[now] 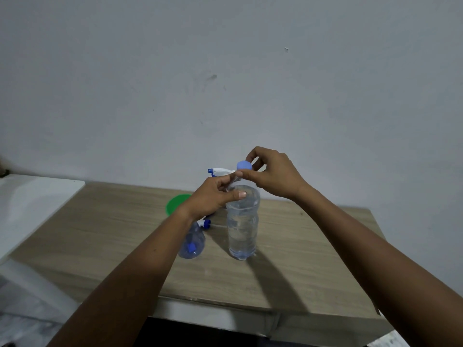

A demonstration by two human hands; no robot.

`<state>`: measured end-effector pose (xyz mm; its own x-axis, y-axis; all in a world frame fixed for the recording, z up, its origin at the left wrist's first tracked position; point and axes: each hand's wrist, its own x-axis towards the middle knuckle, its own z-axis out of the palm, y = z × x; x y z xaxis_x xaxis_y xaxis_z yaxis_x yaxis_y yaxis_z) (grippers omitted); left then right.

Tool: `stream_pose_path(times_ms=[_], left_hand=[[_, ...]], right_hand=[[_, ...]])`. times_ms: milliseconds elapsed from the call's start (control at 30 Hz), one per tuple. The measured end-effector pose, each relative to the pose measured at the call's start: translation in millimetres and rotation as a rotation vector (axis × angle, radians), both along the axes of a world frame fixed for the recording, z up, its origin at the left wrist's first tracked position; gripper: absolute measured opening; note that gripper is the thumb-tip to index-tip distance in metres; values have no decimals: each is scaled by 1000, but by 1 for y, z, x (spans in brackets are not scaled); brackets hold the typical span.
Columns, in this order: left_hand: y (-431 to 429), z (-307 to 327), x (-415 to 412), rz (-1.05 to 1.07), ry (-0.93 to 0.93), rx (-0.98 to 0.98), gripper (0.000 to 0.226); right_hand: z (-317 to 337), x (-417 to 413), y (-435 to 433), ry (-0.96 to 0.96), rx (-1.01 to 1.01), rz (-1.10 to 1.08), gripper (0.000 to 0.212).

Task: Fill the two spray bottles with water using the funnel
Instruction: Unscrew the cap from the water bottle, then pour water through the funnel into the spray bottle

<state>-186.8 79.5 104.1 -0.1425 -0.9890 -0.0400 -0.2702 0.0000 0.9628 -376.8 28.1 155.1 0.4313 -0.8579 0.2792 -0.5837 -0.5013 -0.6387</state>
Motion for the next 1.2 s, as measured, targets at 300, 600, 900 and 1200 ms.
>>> stream_pose_path(times_ms=[300, 600, 900, 1200], left_hand=[[3, 3, -5, -3, 68, -14, 50], [2, -12, -10, 31, 66, -73, 55], [0, -20, -12, 68, 66, -88, 56], [1, -12, -9, 16, 33, -68, 58]], right_hand=[[-7, -20, -1, -362, 392, 163, 28], [-135, -43, 20, -446, 361, -208, 22], [-262, -63, 39, 318, 241, -277, 38], [-253, -57, 46, 151, 262, -255, 78]])
